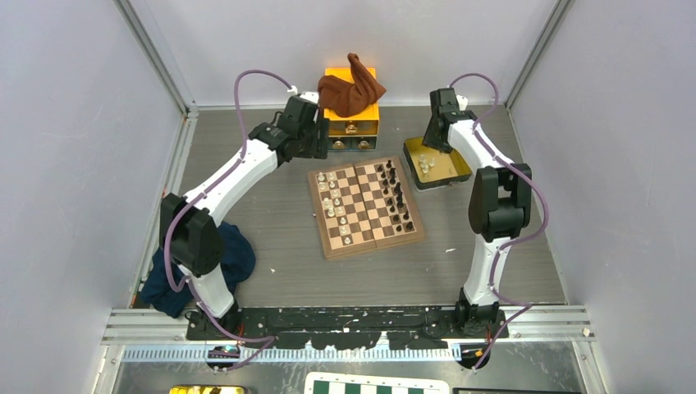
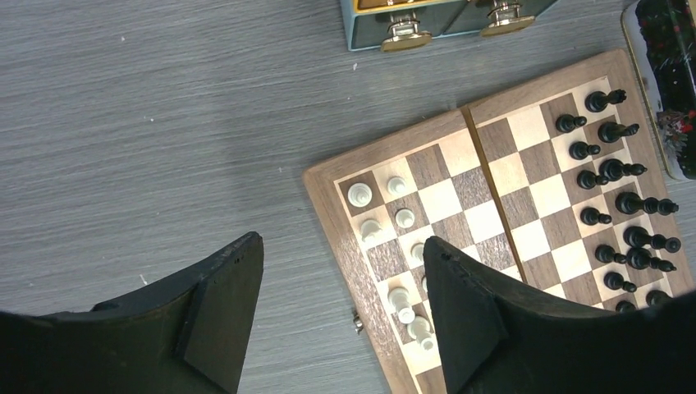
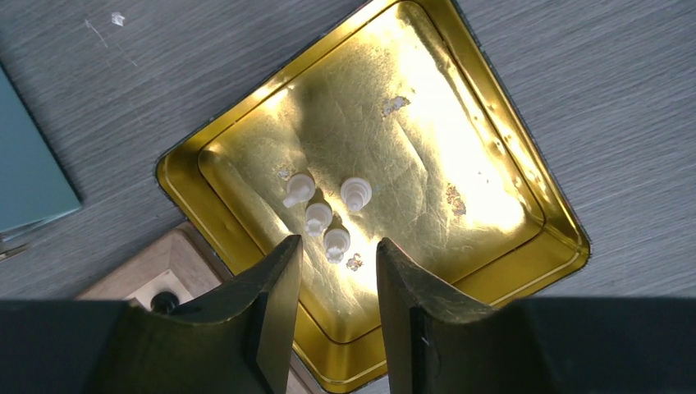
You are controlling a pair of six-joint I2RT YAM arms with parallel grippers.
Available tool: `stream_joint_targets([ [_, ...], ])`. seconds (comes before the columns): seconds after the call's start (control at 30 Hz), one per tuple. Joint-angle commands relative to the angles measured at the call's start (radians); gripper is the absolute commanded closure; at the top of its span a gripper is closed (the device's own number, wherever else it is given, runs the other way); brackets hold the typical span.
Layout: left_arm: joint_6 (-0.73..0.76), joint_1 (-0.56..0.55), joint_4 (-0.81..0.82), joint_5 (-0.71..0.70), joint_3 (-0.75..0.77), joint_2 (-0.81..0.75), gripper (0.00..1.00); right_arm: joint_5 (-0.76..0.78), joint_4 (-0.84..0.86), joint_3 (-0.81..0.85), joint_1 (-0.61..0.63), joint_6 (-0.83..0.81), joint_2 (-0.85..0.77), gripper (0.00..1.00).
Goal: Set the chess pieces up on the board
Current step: Pick up the chess piece from the chessboard.
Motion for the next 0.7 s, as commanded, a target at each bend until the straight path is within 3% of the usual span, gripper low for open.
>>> stream_joint_targets([
  [0.0,-0.007,0.004,0.023,-0.011,-0.02,-0.066,0.27,-0.014,-0.008,0.049,-0.003,0.001,0.024,0.56],
  [0.67,-0.002,0.004,0.017,-0.013,-0.072,-0.128,0.28,-0.02,0.006,0.031,-0.043,0.021,0.061,0.58],
])
